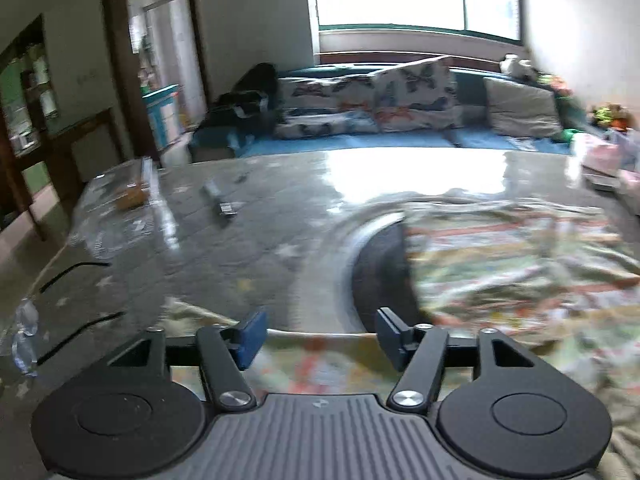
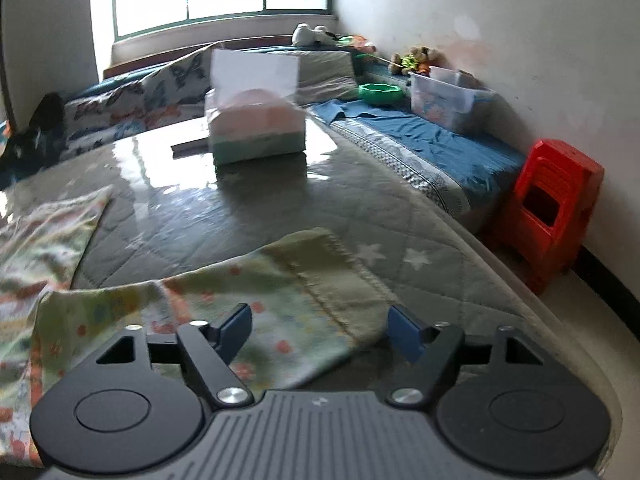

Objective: Fold clothes
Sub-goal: 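Open the left gripper and release the spread shirt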

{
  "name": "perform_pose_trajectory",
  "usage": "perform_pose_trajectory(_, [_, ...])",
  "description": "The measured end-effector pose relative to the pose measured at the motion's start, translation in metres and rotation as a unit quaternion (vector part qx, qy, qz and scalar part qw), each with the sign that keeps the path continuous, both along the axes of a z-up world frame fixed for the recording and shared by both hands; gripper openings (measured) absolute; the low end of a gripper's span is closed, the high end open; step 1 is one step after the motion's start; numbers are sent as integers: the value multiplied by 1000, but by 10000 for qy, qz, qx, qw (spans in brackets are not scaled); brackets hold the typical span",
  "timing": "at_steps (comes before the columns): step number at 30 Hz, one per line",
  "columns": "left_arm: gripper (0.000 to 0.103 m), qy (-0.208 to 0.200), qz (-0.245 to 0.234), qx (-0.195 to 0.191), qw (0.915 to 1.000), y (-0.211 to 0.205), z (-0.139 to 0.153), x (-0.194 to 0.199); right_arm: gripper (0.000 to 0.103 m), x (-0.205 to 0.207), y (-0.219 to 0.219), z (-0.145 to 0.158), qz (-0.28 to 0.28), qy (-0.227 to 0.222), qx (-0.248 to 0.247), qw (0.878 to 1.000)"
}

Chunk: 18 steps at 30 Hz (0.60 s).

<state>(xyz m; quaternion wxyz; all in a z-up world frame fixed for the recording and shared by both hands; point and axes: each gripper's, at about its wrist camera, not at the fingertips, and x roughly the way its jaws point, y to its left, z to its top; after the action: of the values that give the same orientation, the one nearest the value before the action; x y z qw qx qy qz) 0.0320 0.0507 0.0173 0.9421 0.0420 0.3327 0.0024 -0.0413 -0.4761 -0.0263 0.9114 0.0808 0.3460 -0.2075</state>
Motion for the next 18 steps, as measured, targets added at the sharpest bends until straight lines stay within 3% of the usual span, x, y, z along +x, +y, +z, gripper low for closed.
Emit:
perform_pose_trajectory(8, [80, 256, -836, -264, 9958, -66, -6, -14, 59, -4, -19, -6, -172, -5, 166, 9997])
perform_pose_trajectory(14, [84, 461, -1217, -347, 9909, -101, -15, -20, 40, -4, -17, -5, -171, -39, 131, 9998])
perform_pose_trajectory(18, [87, 510, -1352, -341, 9889, -116, -15, -24, 39, -4, -18, -5, -206, -40, 138, 9997])
